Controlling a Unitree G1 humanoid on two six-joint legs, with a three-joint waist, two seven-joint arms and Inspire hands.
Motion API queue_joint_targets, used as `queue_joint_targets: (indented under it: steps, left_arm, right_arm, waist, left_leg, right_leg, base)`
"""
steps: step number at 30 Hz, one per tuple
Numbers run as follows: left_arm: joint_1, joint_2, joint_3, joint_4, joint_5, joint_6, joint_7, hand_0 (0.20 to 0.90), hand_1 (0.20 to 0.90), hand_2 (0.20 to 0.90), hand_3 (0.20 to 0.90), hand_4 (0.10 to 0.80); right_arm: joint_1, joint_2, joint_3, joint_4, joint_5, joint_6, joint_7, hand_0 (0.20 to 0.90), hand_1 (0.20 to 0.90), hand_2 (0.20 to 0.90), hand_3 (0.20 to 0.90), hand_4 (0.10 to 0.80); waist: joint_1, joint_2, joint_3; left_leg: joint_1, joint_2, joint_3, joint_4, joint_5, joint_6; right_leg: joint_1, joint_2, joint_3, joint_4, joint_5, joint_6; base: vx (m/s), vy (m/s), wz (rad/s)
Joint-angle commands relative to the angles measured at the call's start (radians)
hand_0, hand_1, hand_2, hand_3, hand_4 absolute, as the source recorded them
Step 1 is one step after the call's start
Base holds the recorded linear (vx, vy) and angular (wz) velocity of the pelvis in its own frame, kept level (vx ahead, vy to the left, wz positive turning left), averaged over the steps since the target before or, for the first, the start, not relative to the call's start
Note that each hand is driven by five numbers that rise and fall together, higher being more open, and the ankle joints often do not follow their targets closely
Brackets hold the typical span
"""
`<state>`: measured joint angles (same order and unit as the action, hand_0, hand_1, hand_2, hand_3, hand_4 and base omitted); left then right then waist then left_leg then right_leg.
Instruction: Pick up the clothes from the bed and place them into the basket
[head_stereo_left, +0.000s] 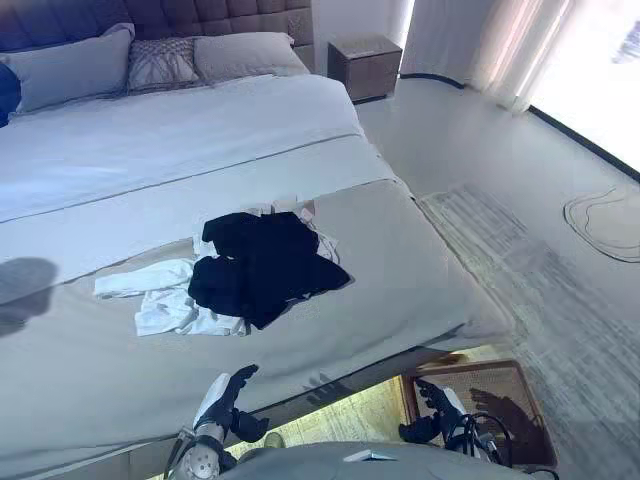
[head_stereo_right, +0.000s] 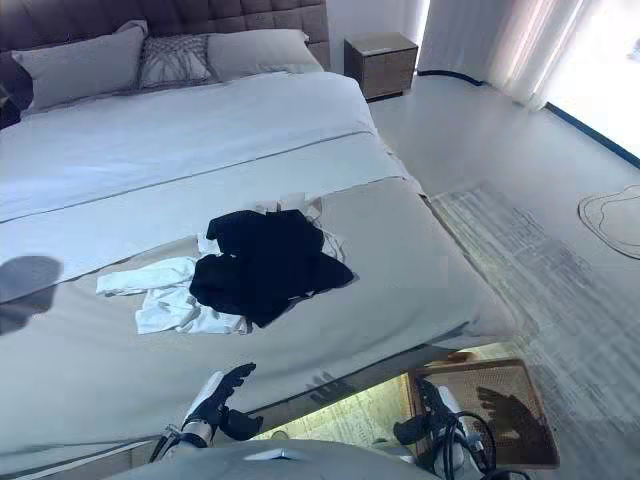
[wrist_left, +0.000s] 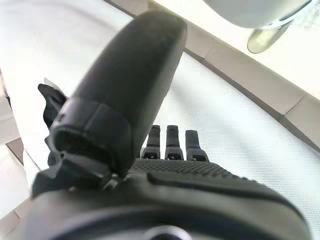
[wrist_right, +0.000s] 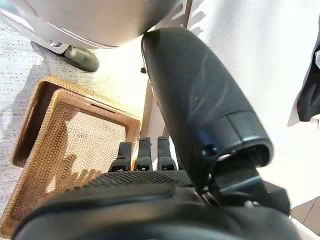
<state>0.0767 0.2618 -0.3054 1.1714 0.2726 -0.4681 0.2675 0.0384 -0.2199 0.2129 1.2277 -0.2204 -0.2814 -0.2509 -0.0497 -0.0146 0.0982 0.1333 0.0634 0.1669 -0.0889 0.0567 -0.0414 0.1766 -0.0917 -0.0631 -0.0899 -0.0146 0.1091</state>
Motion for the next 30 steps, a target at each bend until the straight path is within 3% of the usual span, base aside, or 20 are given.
queue_joint_targets:
  steps: [1, 19, 27, 30]
  left_arm:
    - [-0.085, -0.013, 0.014, 0.02, -0.016, -0.026, 0.008, 0.9, 0.9, 0.9, 0.9, 0.8]
    - [-0.088, -0.009, 0.009, 0.019, -0.003, -0.013, 0.036, 0.9, 0.9, 0.9, 0.9, 0.8]
    - [-0.089, -0.013, 0.054, 0.008, -0.114, 0.02, 0.069, 0.9, 0.9, 0.9, 0.9, 0.8]
    - [-0.089, 0.018, 0.068, -0.016, -0.095, 0.036, 0.072, 0.9, 0.9, 0.9, 0.9, 0.8]
  right_arm:
    - [-0.079, -0.023, 0.026, 0.023, -0.009, -0.021, -0.011, 0.9, 0.9, 0.9, 0.9, 0.8]
    - [-0.087, -0.025, 0.014, 0.025, 0.053, -0.029, -0.025, 0.9, 0.9, 0.9, 0.9, 0.8]
    - [-0.093, -0.026, 0.011, -0.014, 0.097, -0.058, 0.0, 0.9, 0.9, 0.9, 0.9, 0.8]
    - [-0.123, -0.062, 0.026, -0.074, 0.066, -0.065, -0.09, 0.9, 0.9, 0.9, 0.9, 0.8]
  waist:
    - [0.021, 0.002, 0.012]
    - [0.019, 0.006, 0.017]
    - [0.025, 0.008, 0.023]
    - [0.045, 0.006, 0.032]
  left_leg:
    - [0.016, -0.041, -0.041, 0.083, -0.167, 0.049]
    - [0.021, -0.038, -0.04, 0.082, -0.168, 0.048]
    - [0.021, -0.038, -0.045, 0.087, -0.165, 0.047]
    - [0.004, -0.036, -0.057, 0.104, -0.161, 0.044]
  right_leg:
    - [-0.077, 0.014, -0.088, 0.106, -0.04, -0.019]
    - [-0.075, 0.017, -0.085, 0.108, -0.043, -0.022]
    - [-0.069, 0.018, -0.094, 0.115, -0.05, -0.028]
    - [-0.072, 0.015, -0.108, 0.129, -0.056, -0.035]
  base:
    - [0.0, 0.0, 0.0]
    - [0.0, 0.0, 0.0]
    - [-0.007, -0.014, 0.01]
    - [-0.051, -0.088, 0.05]
